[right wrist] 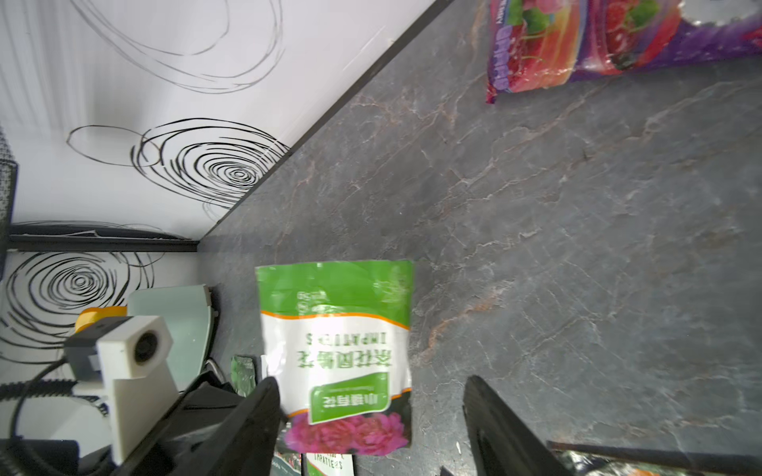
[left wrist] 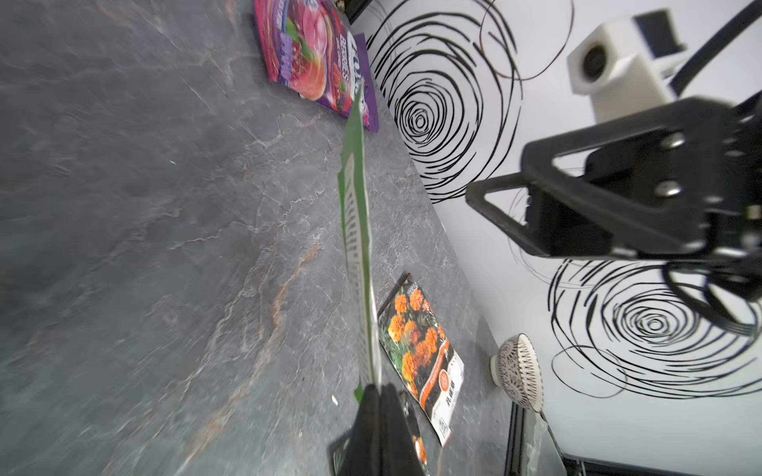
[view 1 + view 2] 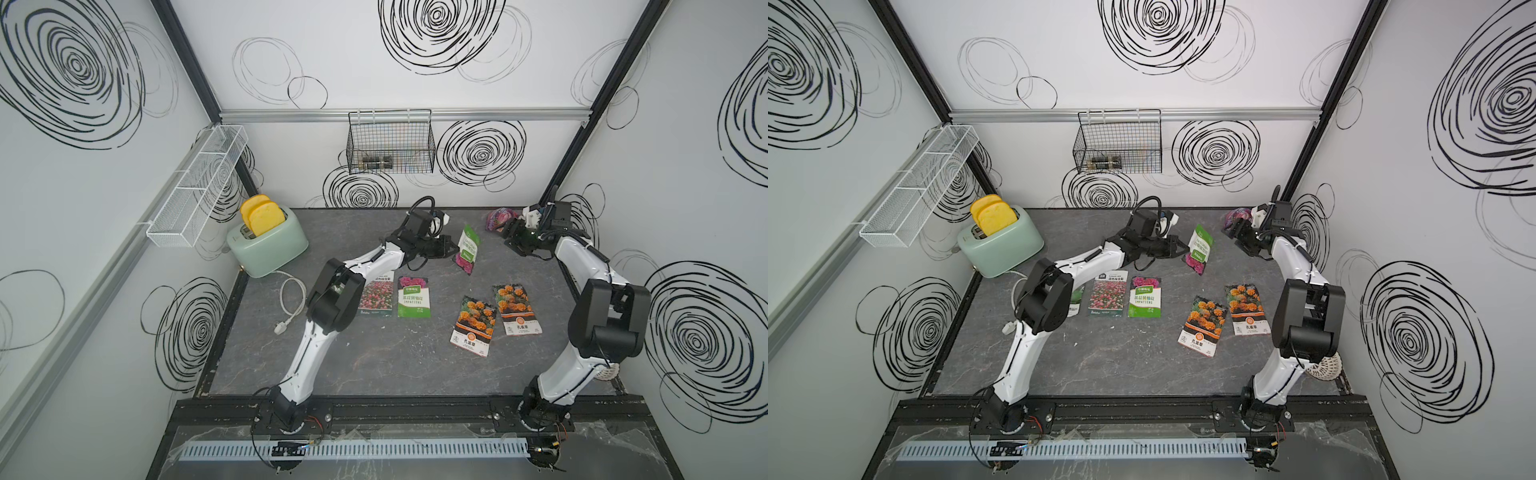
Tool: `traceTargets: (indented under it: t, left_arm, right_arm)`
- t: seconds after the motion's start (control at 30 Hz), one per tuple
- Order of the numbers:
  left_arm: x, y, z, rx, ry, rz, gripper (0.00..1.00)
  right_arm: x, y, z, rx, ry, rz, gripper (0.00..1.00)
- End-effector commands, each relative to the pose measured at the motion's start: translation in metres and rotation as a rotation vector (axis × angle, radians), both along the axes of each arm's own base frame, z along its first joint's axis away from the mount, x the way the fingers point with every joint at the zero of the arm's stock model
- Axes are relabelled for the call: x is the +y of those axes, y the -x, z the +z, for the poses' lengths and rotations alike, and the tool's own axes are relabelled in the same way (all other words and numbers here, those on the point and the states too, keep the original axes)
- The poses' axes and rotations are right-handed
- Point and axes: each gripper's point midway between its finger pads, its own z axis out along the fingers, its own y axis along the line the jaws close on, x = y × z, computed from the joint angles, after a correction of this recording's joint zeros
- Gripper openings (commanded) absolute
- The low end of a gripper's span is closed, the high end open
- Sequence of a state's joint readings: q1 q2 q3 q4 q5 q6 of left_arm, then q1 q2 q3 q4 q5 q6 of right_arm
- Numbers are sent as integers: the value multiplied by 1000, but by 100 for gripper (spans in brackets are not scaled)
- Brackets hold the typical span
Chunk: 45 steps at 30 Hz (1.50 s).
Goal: Arrange the seed packets in a row
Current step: Pick up the seed packet from the center of the board.
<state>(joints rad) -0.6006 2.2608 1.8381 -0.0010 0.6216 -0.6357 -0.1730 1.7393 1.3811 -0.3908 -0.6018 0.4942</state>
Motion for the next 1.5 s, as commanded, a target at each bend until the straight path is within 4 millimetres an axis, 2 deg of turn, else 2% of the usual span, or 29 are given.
traceTargets:
  t: [0.0,0.17,0.3,0.4,0.6,0.87,1.27,1.47]
  left_arm:
    - [25,2,50,-102,23,0,0]
    - [68,17,73,-118,-3,-6,0]
    - [100,28,91,-104,67,47,0]
    - [111,35,103,-96,127,69,0]
    - [111,49,115,-89,177,76,0]
    - [112,63,107,-74,188,67,0]
    - [111,67,106,-60,225,70,0]
    - [107,66,105,-52,238,71,0]
  right_arm:
    - [20,10,20,-65,-45,88,73]
    - [52,28,32,-150,-125,208,73]
    - [85,48,43,-262,-239,279,73]
    - [110,59,42,-293,-255,321,73]
    - [134,68,30,-268,-275,354,73]
    - [135,78,23,-262,-275,353,73]
    - [138,78,30,-296,-361,338,73]
    - [148,74,29,-301,-393,349,72]
